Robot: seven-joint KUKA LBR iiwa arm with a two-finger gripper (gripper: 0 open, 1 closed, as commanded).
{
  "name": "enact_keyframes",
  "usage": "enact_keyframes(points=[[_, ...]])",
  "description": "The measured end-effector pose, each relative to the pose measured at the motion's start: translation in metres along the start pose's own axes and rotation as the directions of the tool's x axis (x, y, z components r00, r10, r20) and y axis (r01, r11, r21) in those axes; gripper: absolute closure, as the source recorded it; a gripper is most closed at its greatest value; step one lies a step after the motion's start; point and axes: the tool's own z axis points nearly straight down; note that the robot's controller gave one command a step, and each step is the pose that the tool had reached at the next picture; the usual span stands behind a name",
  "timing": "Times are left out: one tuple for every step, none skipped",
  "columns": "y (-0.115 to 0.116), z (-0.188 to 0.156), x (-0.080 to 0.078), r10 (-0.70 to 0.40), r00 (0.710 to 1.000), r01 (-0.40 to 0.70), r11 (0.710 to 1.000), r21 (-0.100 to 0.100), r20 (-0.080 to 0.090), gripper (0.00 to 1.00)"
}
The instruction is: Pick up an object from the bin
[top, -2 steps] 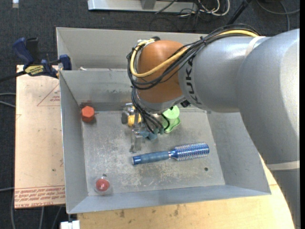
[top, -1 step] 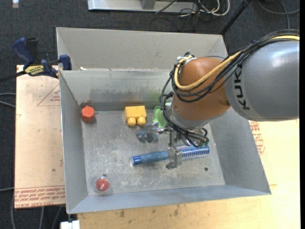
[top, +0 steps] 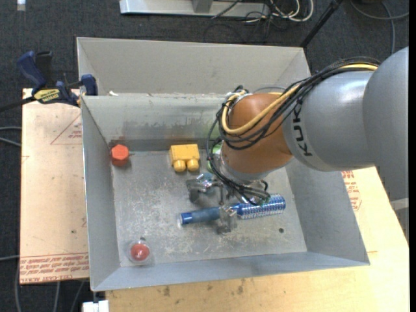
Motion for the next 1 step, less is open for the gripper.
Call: enact_keyframes(points=[[-0.0003,-0.0036,-0.0005,0.001,1.000,-0.001,1.000,0.001,0.004,1.00]])
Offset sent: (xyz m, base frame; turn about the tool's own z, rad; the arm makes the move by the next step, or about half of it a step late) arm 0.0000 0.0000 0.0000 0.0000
